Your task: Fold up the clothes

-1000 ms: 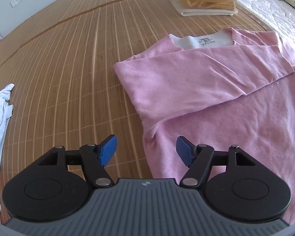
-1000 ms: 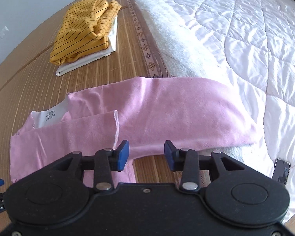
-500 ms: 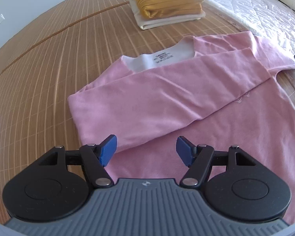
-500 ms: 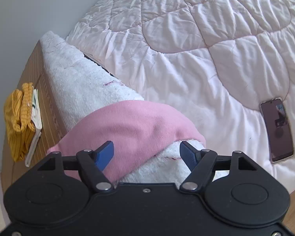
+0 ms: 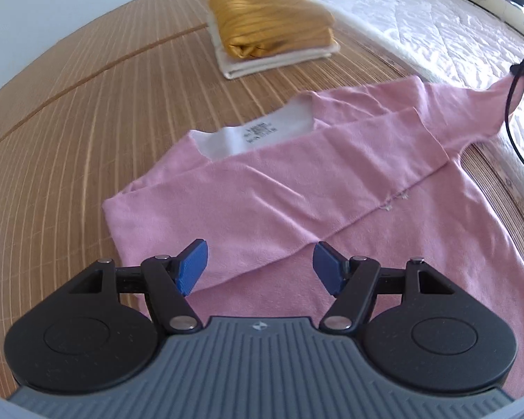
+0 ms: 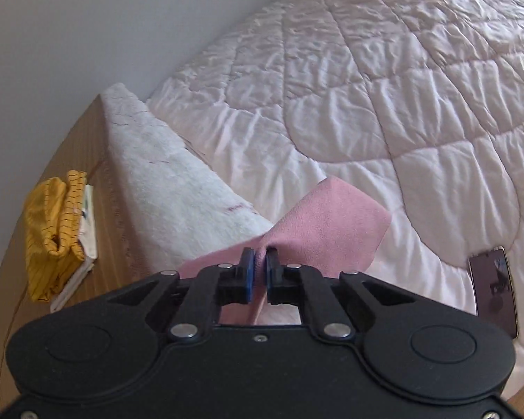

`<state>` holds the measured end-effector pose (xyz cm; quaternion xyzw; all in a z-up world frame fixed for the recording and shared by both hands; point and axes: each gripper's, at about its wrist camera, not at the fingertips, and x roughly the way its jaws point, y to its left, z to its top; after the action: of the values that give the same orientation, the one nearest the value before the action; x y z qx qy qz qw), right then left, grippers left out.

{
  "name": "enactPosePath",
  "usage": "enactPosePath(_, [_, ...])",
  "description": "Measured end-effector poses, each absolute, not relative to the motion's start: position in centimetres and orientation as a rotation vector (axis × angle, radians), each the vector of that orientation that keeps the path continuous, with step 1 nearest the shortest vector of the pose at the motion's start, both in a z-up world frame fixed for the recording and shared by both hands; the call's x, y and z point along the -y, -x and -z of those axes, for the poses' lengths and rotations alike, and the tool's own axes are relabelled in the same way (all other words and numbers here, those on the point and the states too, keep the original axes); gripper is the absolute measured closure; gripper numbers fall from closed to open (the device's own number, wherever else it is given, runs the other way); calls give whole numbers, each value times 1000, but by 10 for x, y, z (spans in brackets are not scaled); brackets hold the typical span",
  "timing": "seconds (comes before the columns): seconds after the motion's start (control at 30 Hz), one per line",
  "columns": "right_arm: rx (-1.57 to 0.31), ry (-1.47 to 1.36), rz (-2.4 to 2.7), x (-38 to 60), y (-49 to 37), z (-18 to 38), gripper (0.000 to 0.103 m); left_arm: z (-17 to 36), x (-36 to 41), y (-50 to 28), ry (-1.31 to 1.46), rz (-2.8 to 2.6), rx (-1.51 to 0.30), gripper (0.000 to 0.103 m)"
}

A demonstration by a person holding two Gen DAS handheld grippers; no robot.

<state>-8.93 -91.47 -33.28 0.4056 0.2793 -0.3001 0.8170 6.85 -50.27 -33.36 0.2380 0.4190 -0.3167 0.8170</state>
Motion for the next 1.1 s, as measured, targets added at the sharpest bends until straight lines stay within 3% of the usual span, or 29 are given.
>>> enactPosePath(0.27, [-538, -459, 247, 780, 20, 236, 95, 319, 447, -98, -350, 544, -933, 31])
enactPosePath(0.33, [-550, -445, 126, 738, -1, 240, 94, 319, 430, -105, -335, 510, -952, 31])
enactPosePath(0.43, [-650, -425, -35, 670, -28, 269, 80, 319, 404, -113, -317, 479, -972, 31])
enactPosePath(0.53, [-770, -465, -169, 631, -38, 294, 74, 322, 385, -117, -329, 466, -980, 31])
enactPosePath(0.67, [-807, -439, -175, 623, -32, 301, 52, 331, 373, -120, -292, 436, -1011, 31])
enactPosePath(0.97, [-841, -411, -50, 653, -93, 328, 50, 346, 380, -104, -216, 466, -1039, 31])
enactPosePath(1.1, [-860, -532, -104, 651, -102, 342, 51, 343, 374, -99, -247, 459, -1011, 31])
